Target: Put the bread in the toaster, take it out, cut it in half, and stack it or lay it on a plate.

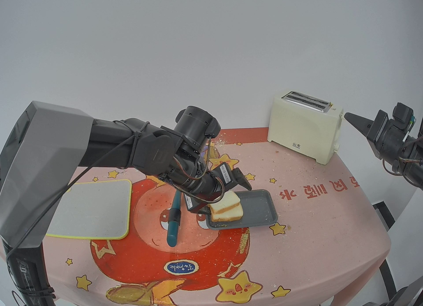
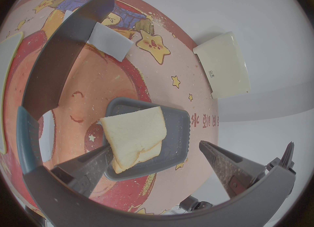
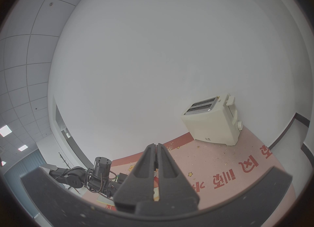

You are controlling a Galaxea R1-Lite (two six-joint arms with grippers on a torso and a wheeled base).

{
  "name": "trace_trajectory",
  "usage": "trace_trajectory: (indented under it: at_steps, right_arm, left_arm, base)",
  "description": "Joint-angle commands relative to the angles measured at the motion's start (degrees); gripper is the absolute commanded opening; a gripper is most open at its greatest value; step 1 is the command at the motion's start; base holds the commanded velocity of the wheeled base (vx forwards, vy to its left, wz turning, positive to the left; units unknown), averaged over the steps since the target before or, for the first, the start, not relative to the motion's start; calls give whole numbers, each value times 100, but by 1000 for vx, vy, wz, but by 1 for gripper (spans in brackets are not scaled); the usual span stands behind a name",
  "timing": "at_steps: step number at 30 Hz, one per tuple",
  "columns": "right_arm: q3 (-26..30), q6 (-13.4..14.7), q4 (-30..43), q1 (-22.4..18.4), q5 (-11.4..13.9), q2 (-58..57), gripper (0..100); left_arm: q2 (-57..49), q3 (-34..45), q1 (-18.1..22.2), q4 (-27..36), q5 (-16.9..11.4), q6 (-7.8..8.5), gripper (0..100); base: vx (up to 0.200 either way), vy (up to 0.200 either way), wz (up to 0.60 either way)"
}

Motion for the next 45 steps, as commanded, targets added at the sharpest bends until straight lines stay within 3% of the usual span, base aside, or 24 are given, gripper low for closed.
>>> trace_trajectory:
  at_steps: [1, 4, 8, 21, 31, 34, 45]
  right_arm:
    - [-1, -2, -2, 2, 4, 4, 0]
    - [-1, -2, -2, 11, 4, 4, 0]
    - [8, -2, -2, 11, 4, 22, 0]
    - [-1, -10, -2, 11, 4, 22, 0]
    - [-10, -10, -2, 2, 4, 13, 0]
    - [-10, -10, -2, -6, 4, 13, 0]
    - [-1, -10, 7, 2, 4, 13, 0]
  left_arm:
    - [-18, -33, 2, 91, -2, -2, 100]
    - [-27, -148, 2, 152, -37, -63, 100]
    - [26, -209, -77, 205, 122, -37, 100]
    - [61, -323, -95, 530, 227, -28, 100]
    - [17, -306, -200, 574, 517, 7, 100]
    - [-54, -350, -191, 583, 456, -46, 100]
    - [-308, -174, -218, 856, 473, 7, 100]
  base:
    - [0, 0, 0]
    - [0, 0, 0]
    - [0, 0, 0]
    - [0, 0, 0]
    - [0, 0, 0]
    - [0, 0, 0]
    - [0, 0, 0]
